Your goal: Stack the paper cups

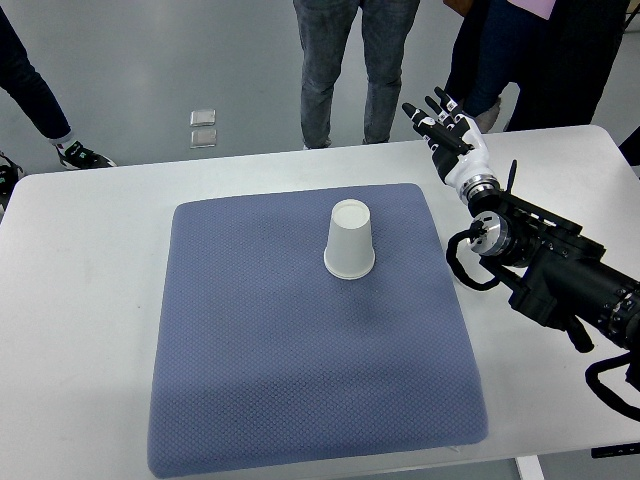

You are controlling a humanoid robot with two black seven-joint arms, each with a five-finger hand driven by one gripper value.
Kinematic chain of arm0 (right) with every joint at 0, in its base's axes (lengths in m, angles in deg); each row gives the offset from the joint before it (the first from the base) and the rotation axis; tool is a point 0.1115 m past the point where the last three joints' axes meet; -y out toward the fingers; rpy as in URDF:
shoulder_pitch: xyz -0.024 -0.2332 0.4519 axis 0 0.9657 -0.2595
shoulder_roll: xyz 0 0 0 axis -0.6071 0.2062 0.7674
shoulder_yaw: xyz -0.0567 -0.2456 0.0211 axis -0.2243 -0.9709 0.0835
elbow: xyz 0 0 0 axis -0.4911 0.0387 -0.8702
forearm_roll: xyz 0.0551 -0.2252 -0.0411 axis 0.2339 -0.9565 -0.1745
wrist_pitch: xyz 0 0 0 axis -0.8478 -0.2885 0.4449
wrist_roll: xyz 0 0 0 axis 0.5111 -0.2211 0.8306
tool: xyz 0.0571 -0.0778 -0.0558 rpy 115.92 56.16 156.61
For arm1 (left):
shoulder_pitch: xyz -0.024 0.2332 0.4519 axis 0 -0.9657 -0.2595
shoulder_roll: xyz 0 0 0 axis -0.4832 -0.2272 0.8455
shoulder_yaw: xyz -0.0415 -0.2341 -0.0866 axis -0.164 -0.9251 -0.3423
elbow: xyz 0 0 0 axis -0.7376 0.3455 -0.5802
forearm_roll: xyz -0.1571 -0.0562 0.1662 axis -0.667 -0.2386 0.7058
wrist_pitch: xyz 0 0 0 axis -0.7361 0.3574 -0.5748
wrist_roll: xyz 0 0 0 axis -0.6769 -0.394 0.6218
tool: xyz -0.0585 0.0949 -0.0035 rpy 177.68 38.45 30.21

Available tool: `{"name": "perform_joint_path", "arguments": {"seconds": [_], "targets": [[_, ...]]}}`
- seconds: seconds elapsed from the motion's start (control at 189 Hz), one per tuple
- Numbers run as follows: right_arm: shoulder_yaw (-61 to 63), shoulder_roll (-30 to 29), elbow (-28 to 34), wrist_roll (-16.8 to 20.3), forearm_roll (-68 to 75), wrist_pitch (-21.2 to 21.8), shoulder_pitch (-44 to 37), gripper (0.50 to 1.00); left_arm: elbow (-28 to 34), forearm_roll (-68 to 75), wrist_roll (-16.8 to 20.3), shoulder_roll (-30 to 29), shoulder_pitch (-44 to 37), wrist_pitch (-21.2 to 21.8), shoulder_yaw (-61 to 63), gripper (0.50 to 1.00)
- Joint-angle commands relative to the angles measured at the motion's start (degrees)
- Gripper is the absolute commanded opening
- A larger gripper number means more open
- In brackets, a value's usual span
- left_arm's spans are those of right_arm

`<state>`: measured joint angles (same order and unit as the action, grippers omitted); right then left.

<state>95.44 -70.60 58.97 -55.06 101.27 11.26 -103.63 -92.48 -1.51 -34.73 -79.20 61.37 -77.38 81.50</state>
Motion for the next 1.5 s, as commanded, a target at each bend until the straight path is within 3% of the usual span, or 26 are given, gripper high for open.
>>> {"name": "perform_joint_path", "arguments": {"seconds": [0.0,0.323,0.546,0.8,1.304,1.495], "targets": [[-0.02,0.68,0.53,0.0,0.18,-0.01,0.03,0.917,0.0,-0.02,0.0,0.0,0.0,0.0,0.0,1.0],[-1.16,1.56,1.14,0.09,0.09,-0.01,-2.69,0.917,0.0,-0.02,0.0,0.0,0.0,0.0,0.0,1.0],[-5.38,7.54,4.57,0.44,-5.8,-0.71,-6.3,0.915,0.0,-0.02,0.09,0.0,0.0,0.0,0.0,1.0],[-15.75,18.17,14.41,3.96,-18.63,0.17,-11.57,0.915,0.0,-0.02,0.0,0.0,0.0,0.0,0.0,1.0],[-34.64,32.06,26.98,4.22,-48.24,13.87,-25.19,0.915,0.0,-0.02,0.0,0.0,0.0,0.0,0.0,1.0],[-39.13,33.9,30.15,4.22,-62.49,14.76,-27.13,0.915,0.0,-0.02,0.0,0.0,0.0,0.0,0.0,1.0]]}}
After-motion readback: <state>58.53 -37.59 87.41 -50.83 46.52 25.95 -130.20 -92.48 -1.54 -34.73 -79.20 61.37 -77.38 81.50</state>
